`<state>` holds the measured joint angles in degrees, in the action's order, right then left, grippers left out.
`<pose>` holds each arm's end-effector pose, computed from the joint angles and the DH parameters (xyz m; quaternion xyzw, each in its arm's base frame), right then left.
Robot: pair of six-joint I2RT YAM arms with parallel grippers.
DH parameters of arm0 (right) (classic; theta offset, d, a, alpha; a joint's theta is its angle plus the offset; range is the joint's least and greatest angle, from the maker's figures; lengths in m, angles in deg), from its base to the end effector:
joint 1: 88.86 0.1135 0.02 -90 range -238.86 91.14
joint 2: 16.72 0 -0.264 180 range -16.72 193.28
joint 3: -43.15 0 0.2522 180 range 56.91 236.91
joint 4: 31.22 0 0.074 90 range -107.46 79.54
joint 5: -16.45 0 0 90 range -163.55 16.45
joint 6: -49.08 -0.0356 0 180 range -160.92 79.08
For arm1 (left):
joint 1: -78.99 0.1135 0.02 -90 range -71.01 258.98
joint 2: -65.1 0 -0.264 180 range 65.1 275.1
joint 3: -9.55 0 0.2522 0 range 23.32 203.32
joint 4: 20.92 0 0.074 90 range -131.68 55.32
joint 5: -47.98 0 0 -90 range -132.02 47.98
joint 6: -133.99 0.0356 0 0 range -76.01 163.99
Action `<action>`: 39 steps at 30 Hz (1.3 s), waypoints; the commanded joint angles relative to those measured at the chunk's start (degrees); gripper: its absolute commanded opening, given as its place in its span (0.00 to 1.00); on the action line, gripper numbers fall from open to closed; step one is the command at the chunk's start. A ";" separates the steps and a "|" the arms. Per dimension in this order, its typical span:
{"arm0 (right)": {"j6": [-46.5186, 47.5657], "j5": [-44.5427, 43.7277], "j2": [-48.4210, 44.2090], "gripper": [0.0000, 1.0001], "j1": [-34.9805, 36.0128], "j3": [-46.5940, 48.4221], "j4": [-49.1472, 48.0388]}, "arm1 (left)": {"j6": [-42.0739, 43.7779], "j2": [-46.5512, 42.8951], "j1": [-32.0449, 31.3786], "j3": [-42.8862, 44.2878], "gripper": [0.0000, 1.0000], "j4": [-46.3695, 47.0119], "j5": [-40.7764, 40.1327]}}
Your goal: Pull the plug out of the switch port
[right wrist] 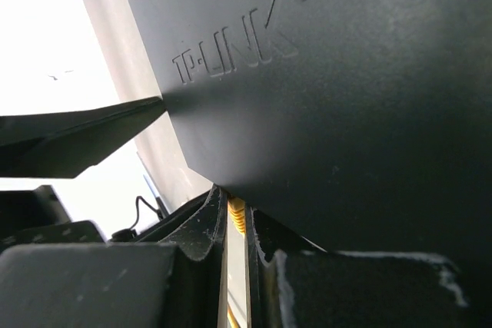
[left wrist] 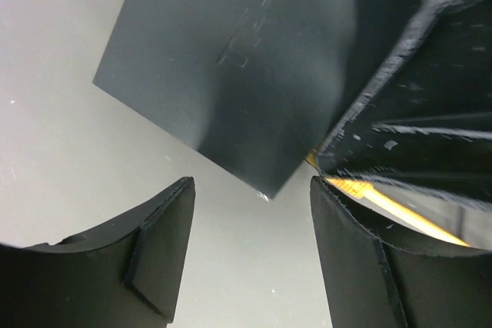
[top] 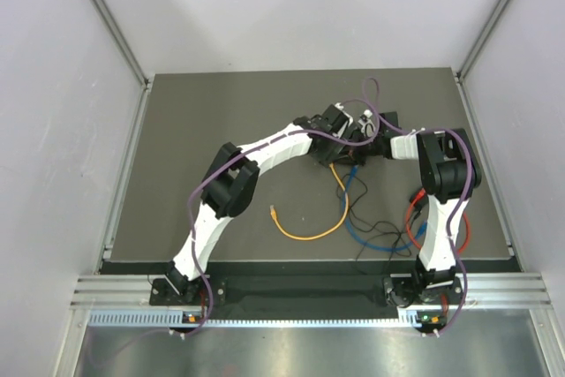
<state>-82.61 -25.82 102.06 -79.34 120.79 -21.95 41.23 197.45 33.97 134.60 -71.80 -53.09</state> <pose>0.3896 0.0920 0.1035 0.1068 0.8647 0.4771 0.1148 0.3621 -0.3527 0.1840 0.3204 0.9024 -0.0257 0.2870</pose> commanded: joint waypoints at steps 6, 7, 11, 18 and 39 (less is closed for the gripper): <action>3.36 -0.26 2.95 0.00 0.15 1.07 6.77 | -0.31 4.04 -0.25 5.43 0.68 -1.63 -5.63; 4.07 -0.35 2.95 0.00 0.15 1.25 8.26 | -0.83 4.40 -0.25 6.39 0.67 -2.07 -5.89; 7.41 -0.62 3.21 0.00 0.15 2.56 12.56 | -2.07 6.24 -0.16 8.33 0.68 -3.65 -6.51; 12.16 -2.55 3.13 0.00 0.24 2.13 16.62 | -5.05 8.45 0.19 10.80 0.66 -6.65 -5.46; 11.72 -7.56 -4.70 0.00 0.85 -3.23 13.28 | -9.36 6.34 1.77 7.90 0.63 -5.60 -0.36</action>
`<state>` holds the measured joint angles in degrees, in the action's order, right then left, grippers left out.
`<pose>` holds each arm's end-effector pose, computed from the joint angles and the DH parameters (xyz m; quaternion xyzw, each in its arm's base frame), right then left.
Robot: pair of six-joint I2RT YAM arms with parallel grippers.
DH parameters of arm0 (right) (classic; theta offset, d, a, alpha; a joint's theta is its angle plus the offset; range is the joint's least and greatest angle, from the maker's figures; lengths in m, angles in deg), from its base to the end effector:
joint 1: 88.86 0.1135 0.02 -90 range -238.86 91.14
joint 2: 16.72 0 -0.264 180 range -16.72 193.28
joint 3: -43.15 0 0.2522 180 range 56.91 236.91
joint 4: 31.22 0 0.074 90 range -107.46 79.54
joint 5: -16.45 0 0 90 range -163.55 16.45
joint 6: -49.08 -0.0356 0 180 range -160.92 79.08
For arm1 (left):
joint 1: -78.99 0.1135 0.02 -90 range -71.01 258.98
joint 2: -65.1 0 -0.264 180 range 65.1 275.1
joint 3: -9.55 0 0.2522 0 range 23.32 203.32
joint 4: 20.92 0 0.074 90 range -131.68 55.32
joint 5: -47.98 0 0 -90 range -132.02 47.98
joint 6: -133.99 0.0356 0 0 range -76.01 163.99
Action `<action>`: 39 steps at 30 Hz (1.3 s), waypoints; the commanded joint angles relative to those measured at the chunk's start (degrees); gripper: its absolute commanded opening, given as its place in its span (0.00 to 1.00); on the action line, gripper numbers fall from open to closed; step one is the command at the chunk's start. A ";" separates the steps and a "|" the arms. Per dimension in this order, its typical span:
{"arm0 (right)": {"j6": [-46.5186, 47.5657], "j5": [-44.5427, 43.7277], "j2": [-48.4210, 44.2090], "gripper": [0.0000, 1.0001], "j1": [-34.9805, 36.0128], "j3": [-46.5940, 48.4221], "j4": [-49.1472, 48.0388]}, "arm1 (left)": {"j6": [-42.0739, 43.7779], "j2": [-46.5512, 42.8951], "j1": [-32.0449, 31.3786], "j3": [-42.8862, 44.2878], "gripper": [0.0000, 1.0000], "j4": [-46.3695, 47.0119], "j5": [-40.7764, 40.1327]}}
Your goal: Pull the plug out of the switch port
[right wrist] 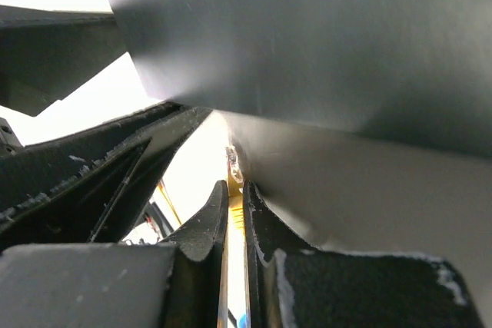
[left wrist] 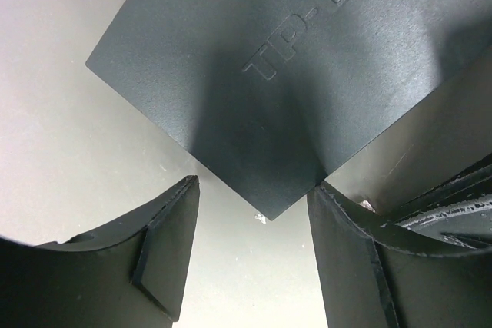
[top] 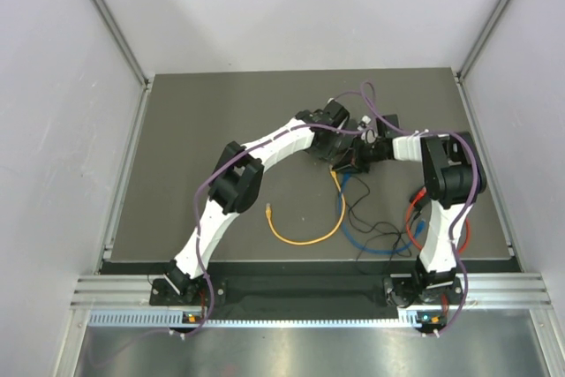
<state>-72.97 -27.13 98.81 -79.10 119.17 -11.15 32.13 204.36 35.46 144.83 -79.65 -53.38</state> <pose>0.3684 0.0895 0.1063 0.0700 0.8901 0.4413 0.0896 0.3830 -0.3541 0.1715 0.2414 0.9367 -0.0239 0.2526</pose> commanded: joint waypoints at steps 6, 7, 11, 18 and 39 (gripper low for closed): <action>0.24 -4.84 -5.57 0.00 -0.09 -2.84 4.06 | -0.80 -7.77 0.46 -8.64 0.64 5.14 0.45; 0.41 -5.19 -6.27 0.00 0.00 -3.28 4.76 | -1.06 -10.13 0.55 -9.71 0.64 5.59 0.54; 3.92 -8.17 -10.83 0.00 -0.18 -2.94 10.73 | -2.20 -15.24 0.81 -12.96 0.64 6.12 2.21; 7.88 -15.47 -16.91 0.02 0.00 -2.93 21.10 | -8.34 -25.08 1.60 -18.31 0.64 6.47 7.48; 15.26 -29.18 -37.72 0.83 1.31 -9.43 33.33 | -37.61 -70.31 5.73 -60.40 0.67 30.44 25.13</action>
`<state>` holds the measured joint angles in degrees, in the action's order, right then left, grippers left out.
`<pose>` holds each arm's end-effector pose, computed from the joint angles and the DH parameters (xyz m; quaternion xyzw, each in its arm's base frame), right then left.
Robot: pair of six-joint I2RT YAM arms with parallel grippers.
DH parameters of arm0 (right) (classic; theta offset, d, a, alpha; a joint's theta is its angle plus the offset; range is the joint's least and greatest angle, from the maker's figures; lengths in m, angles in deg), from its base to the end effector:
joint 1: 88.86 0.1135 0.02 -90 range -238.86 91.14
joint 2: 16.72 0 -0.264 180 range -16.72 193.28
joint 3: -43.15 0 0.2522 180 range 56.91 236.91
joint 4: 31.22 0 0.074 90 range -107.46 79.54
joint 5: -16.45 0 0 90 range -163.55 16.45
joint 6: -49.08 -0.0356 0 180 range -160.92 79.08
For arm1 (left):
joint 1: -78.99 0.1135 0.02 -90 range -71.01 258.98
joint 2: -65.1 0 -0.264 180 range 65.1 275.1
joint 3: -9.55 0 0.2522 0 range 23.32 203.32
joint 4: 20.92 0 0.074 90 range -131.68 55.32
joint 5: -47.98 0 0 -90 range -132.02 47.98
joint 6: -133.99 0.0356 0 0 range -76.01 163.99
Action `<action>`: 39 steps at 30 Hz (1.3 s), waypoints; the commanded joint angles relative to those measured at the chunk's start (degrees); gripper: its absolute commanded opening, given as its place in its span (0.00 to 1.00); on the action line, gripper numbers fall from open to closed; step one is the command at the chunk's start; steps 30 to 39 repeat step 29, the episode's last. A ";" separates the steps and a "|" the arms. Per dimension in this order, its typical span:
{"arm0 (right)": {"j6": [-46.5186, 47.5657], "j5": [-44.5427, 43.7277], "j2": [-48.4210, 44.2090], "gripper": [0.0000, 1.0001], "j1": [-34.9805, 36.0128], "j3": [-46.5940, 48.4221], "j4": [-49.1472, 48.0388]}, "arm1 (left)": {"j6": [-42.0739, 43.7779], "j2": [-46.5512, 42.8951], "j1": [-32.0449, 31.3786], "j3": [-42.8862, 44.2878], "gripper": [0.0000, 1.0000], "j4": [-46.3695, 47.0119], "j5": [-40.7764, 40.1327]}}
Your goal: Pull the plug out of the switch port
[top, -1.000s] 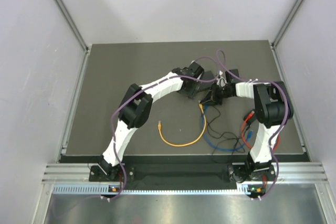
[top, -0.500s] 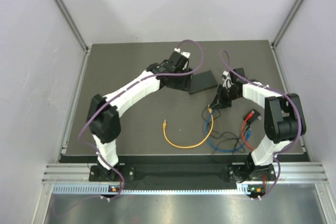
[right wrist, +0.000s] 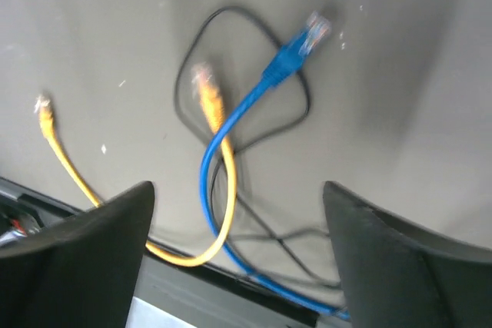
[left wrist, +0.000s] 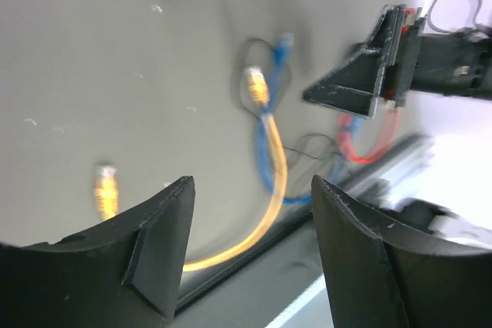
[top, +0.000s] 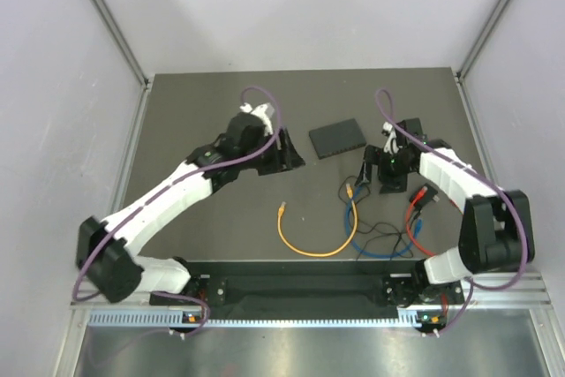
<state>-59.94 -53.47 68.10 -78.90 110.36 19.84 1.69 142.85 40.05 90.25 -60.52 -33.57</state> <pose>0.2694 0.0597 0.2000 0.0443 0.9672 0.2115 0.1336 0.2328 -0.1948 0.3193 0.0069 0.8917 -0.3414 0.2970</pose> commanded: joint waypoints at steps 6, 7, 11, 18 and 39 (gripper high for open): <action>0.32 -4.94 -22.22 1.00 2.17 -6.94 5.24 | -20.35 -25.86 6.77 -27.01 0.69 25.40 11.50; -0.30 -6.61 -25.54 1.00 4.09 -6.52 5.94 | -21.23 -27.47 7.12 -28.60 0.69 25.41 12.20; -5.66 -9.27 -31.98 1.00 4.99 -4.32 9.28 | -25.97 -34.15 7.30 -33.96 0.69 24.79 13.70; -14.36 -3.50 -40.16 1.00 4.99 -12.82 6.93 | -35.65 -51.09 7.38 -44.34 0.71 29.27 13.61; -24.03 4.08 -56.50 1.00 4.99 -24.88 -2.03 | -52.42 -75.45 7.30 -62.26 0.75 37.65 14.75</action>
